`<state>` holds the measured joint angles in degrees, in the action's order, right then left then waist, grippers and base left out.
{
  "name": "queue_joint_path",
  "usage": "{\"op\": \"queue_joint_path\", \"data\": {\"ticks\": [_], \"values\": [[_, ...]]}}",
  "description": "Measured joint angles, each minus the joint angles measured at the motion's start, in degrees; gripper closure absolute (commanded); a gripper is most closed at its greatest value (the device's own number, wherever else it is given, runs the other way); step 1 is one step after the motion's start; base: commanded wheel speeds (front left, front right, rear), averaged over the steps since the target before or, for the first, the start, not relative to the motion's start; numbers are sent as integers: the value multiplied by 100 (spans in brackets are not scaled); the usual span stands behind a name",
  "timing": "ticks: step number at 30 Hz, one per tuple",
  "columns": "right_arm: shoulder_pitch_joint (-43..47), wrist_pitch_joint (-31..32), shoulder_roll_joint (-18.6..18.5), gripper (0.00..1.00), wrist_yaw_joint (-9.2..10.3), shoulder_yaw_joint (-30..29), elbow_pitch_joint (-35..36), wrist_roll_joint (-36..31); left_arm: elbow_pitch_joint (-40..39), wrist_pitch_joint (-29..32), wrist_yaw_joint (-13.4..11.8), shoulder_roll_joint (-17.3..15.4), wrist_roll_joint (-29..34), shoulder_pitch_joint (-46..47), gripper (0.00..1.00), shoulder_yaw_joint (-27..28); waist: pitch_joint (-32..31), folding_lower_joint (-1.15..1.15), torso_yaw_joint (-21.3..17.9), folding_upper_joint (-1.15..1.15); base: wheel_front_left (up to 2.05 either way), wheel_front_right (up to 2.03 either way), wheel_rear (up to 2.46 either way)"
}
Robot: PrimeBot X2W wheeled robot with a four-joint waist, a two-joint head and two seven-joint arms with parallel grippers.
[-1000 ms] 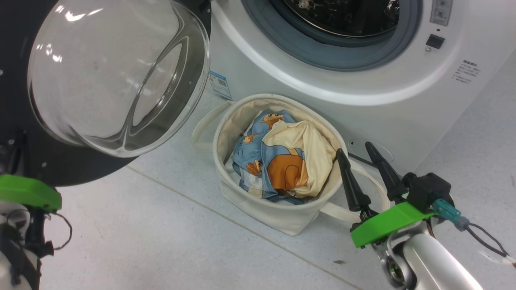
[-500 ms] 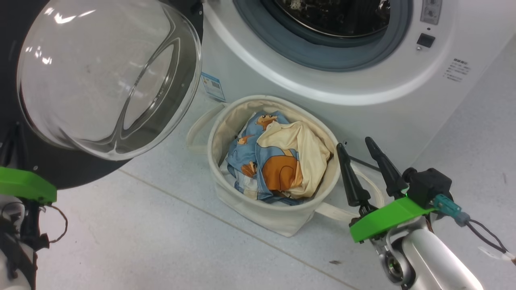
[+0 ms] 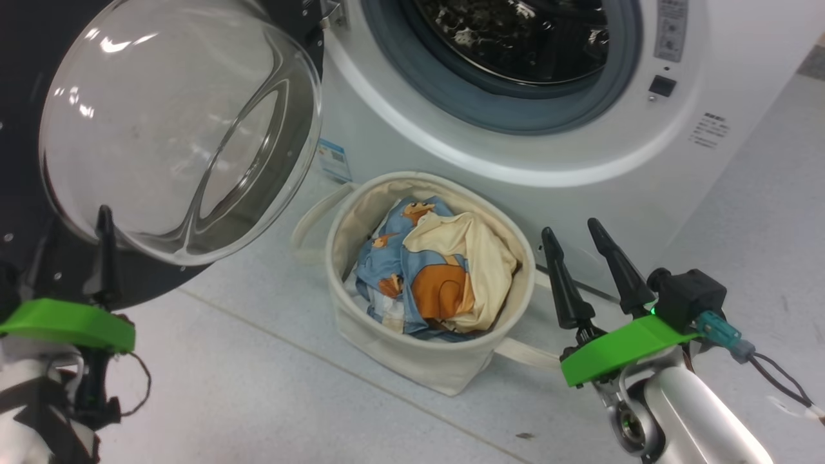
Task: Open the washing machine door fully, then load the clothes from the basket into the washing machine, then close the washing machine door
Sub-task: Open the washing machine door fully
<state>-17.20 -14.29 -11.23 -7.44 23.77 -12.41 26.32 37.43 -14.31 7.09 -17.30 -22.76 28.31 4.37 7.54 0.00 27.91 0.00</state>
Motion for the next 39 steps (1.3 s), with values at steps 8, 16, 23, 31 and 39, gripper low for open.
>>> {"op": "queue_joint_path", "data": {"ticks": [8,16,23,31,39], "values": [[40,0,29,0,0,29,-5,51,-861,-2,7,125,-732,-695,0,-568,-216,0,-404,0,0,0,0],[218,0,35,0,0,125,-23,108,-1101,-2,7,-37,-1110,-1212,0,-775,-410,0,-1061,0,0,0,0],[218,0,33,0,0,190,-43,110,-1083,0,7,-9,-1496,-1438,0,-695,-546,0,-1703,0,0,0,0],[218,0,21,0,0,188,-38,152,-1274,0,-3,-10,-1516,-1824,0,-535,-682,0,-2372,0,0,0,0],[221,0,-14,0,0,-44,57,149,-1517,0,-53,49,-1534,-2003,0,-380,-689,0,-2785,0,0,0,0]]}}
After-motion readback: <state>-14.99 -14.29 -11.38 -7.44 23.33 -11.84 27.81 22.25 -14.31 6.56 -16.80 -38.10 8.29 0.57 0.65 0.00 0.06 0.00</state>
